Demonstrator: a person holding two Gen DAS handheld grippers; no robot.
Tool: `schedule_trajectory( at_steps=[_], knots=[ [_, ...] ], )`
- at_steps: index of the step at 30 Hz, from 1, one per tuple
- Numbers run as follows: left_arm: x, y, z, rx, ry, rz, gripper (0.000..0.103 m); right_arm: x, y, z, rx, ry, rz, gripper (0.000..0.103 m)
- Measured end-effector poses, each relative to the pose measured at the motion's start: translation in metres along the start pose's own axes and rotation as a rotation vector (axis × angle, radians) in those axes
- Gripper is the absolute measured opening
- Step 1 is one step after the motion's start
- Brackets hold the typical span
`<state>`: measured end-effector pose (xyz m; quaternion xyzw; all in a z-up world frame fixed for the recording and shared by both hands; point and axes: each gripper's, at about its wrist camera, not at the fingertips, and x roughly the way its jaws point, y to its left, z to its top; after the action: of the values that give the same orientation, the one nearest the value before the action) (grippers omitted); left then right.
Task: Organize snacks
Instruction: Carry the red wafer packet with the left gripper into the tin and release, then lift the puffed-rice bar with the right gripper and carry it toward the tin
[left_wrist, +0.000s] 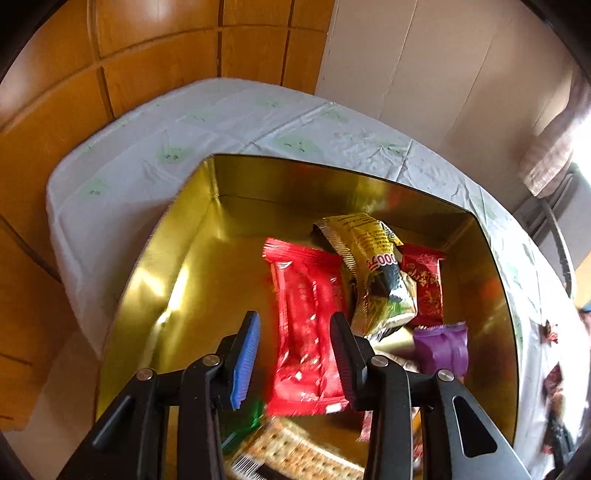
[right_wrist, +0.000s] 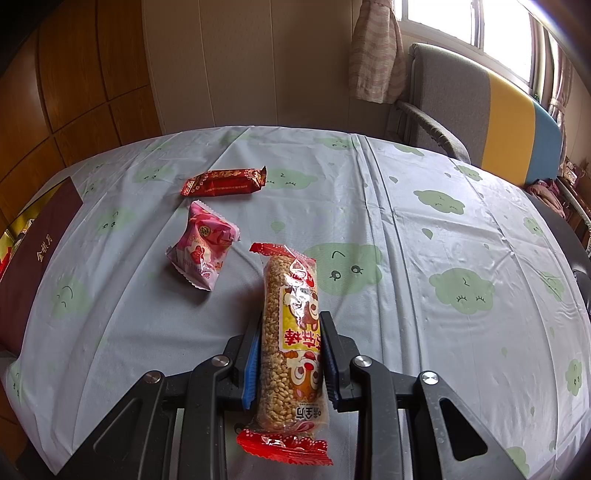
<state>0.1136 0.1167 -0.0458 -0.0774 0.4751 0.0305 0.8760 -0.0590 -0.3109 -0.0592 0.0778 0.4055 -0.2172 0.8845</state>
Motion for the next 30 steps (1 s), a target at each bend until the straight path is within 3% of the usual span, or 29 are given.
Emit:
schedule_trajectory(
  at_steps=[11,30],
  knots=[
    [-0.046,-0.015,-0.027,0.104,-0.139,0.032,0.049,0.0,0.001,0.0,-0.001,-0.002,-0.004,0.029],
    [-0.07,-0.041,-0.049,0.167,-0.166,0.006,0.051,-0.001,0.0,0.0,0.01,-0.005,-0.001,0.029]
  ],
)
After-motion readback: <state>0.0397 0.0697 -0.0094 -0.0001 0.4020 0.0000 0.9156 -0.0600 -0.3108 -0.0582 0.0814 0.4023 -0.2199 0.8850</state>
